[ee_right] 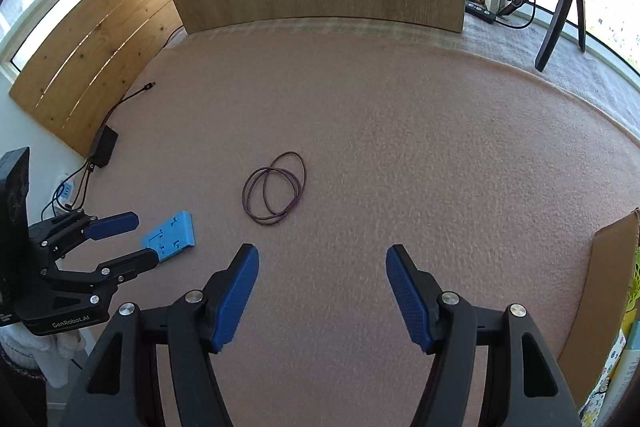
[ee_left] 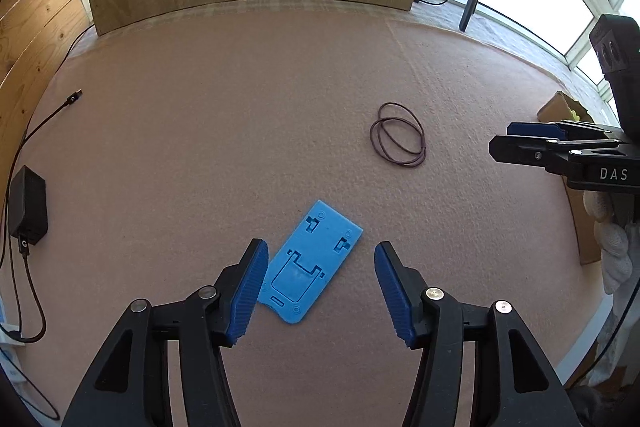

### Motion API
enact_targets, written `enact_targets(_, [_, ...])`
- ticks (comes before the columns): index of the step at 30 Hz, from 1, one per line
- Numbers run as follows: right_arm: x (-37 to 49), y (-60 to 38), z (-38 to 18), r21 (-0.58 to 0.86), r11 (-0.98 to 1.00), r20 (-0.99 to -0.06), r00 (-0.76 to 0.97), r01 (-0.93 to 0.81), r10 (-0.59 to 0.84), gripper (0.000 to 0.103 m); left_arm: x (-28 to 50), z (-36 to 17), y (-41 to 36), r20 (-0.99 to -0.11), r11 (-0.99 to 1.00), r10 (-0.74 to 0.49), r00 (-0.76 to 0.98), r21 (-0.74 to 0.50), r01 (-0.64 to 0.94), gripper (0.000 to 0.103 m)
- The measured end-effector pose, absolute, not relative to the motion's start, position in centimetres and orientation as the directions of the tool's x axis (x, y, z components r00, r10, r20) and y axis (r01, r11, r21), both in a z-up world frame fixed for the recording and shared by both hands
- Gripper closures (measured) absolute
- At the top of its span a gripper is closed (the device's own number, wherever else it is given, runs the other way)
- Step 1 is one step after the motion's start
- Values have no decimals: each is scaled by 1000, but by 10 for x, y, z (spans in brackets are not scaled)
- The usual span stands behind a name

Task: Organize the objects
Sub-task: 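Close the left gripper on the blue phone stand while the right grips the purple cable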

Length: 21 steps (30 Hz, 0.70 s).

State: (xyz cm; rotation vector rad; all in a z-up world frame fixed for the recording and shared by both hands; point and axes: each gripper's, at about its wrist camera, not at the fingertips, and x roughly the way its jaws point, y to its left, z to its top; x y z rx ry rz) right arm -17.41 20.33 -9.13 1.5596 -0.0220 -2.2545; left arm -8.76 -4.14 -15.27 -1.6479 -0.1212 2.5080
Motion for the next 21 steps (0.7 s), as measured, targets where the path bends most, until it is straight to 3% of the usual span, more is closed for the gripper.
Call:
enact_targets(5, [-198, 187, -105, 280, -920, -900, -259, 273, -351, 40, -89, -164, -48, -914, -984, 173, -367, -141, -111, 38])
enact_targets(21, [-232, 147, -133, 269, -934, -925, -207, 236, -318, 47, -100, -178, -37, -925, -966, 217, -312, -159, -201, 38])
